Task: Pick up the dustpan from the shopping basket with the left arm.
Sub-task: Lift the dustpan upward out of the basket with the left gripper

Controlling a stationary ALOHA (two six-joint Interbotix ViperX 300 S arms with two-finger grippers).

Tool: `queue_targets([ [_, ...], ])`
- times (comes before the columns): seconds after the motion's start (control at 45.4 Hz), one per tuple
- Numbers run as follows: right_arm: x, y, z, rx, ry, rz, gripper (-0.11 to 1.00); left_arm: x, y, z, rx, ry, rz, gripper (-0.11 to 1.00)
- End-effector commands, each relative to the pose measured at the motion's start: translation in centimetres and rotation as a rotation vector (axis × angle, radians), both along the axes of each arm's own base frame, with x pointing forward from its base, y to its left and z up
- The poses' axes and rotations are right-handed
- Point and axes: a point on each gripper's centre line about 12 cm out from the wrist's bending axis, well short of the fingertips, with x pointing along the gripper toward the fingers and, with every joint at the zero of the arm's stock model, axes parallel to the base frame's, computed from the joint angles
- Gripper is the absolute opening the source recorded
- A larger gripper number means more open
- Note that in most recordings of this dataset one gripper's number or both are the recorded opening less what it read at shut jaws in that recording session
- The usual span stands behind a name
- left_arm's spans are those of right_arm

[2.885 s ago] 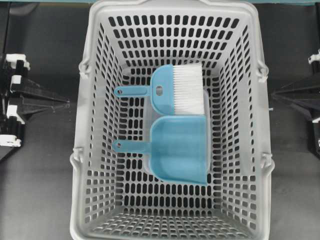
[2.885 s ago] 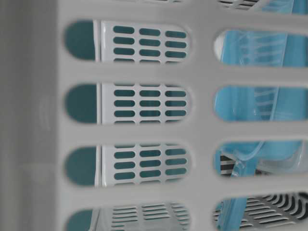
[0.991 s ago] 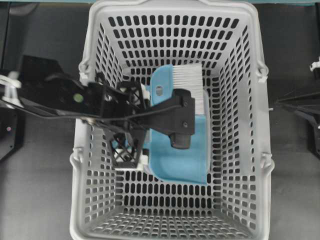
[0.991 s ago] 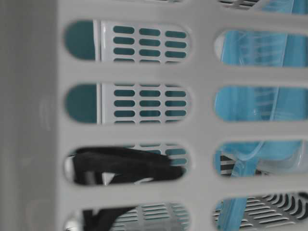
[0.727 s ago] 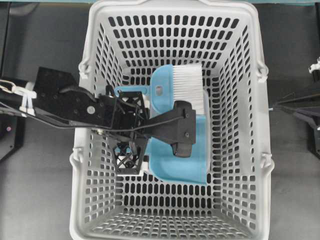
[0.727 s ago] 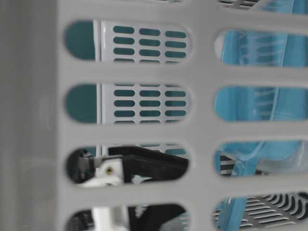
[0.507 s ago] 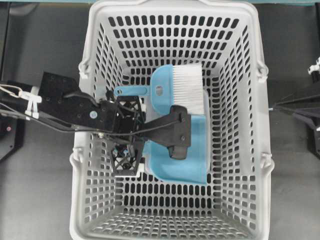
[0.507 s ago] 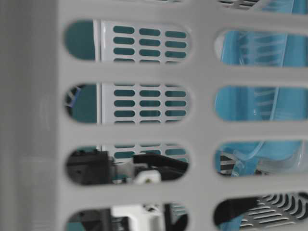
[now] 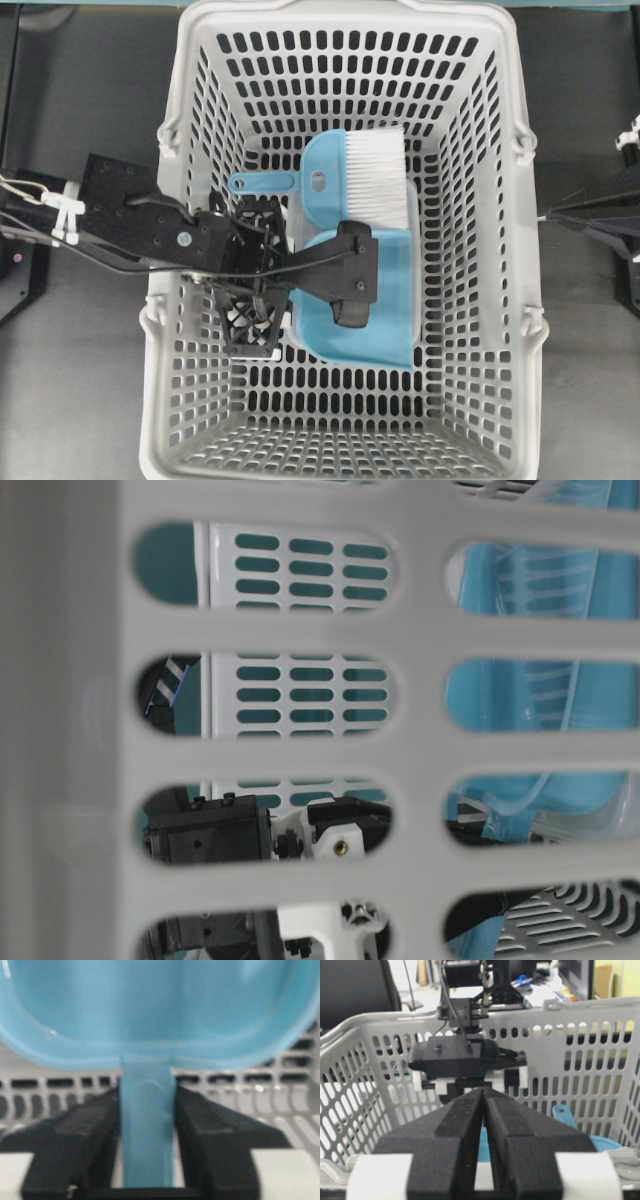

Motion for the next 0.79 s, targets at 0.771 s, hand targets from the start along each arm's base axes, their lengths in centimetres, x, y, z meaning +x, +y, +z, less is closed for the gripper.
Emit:
queue_targets([
  [0.771,-0.4,0.1,0.2,0.015,0.008,0.004,-0.02,-2.8,3.2,19.9,-0.031,-0.413,0.068,0.30],
])
